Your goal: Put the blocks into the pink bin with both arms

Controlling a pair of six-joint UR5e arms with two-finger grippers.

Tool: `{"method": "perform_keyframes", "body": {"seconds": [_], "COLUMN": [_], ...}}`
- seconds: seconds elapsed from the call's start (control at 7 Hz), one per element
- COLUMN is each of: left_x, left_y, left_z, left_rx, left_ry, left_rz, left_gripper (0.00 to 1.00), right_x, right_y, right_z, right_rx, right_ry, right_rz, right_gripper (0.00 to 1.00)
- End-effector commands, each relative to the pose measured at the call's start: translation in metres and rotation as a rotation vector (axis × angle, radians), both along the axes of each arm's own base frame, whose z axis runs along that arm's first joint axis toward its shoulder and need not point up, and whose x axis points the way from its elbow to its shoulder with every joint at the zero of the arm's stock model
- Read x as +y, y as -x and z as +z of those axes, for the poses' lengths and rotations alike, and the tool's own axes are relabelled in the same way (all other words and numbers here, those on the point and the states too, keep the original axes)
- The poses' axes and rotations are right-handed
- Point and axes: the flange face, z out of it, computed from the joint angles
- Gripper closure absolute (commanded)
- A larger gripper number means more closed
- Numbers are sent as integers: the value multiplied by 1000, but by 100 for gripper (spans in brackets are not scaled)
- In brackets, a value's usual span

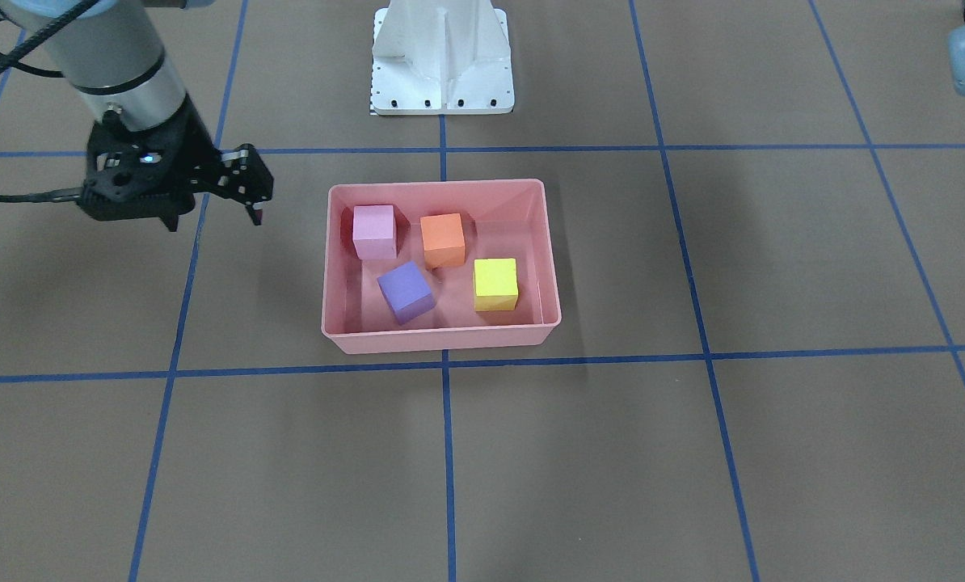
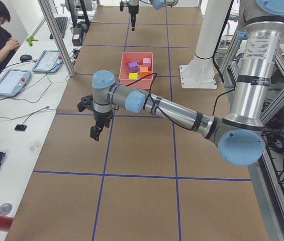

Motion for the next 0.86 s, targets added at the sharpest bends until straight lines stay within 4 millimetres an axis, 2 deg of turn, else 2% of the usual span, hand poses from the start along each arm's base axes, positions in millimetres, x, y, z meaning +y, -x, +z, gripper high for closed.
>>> {"method": "perform_keyframes", "body": {"seconds": [0.0,0.14,0.29,0.43,0.57,0.71], "left_x": [-3,4,5,15,22,32], "left_y": [62,70,70,71,71,71], "left_z": [68,84,109,135,139,144], "left_rx": [60,67,65,66,66,66], "left_ry": [44,63,108,136,107,108], "left_rz": [30,22,19,24,24,24], "left_gripper": [0,0,0,0,0,0], "right_x": [-34,-38,-36,-33,-34,-14], "right_y": [-126,-195,-250,-282,-288,-312], "right_z": [118,184,241,276,294,346], "right_rx": [43,-6,-59,-53,-49,-32], "right_ry": [-74,-58,-14,-1,16,99], "right_rz": [-206,-248,-235,-191,-180,-143], "right_gripper": [0,0,0,0,0,0]}}
